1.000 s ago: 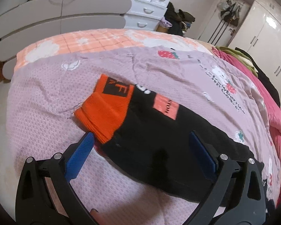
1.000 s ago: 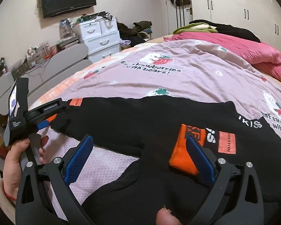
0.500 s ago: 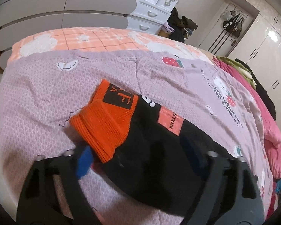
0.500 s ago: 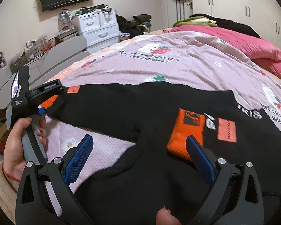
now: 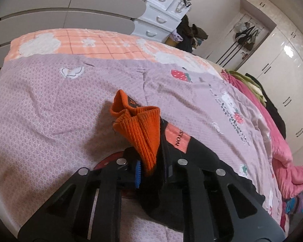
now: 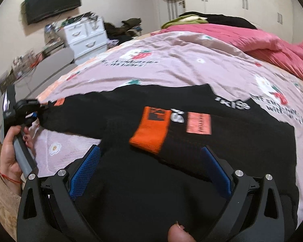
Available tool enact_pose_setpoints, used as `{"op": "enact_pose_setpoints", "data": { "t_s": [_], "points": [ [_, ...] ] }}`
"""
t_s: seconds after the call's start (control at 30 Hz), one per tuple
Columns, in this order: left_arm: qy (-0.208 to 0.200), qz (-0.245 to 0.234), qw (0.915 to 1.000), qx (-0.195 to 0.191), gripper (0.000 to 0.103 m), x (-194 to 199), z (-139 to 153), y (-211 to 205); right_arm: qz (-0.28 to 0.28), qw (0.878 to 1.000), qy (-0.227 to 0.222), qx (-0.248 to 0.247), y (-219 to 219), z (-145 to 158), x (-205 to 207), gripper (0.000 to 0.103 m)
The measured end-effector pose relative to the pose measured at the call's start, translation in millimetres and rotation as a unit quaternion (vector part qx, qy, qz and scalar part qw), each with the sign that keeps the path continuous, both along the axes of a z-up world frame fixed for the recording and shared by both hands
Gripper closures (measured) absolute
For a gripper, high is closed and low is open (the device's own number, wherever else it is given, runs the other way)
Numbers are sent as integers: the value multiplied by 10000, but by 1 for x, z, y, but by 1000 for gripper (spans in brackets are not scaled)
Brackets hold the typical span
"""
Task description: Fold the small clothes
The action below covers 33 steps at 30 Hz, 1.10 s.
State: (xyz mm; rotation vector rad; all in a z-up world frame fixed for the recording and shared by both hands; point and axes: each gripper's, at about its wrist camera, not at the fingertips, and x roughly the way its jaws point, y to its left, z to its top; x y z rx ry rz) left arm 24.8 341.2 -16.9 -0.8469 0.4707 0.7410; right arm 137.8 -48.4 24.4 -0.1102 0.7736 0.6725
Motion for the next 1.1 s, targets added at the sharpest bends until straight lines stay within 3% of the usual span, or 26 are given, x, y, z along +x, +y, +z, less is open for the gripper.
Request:
{"op": "enact_pose_setpoints", "data": {
  "t_s": [0.3,0.43,0.8,1.1],
  "points": [
    [-523,-269,9982,98,97,-13,20,-10,-752,9958,247,461,-66,2,7,4],
    [-713,-375,9966,159,97,-16,31,-19,-1058,9894,580,806,-91,-3,16,4],
    [-1054,-810,9902,430,97,1,61,-50,-1408,9814,674,1120,-118,4,25,5],
    [-1347,-1386,9800,481,99,20,77,-81,-1521,9794,615,1178,-128,9,26,5]
  ]
}}
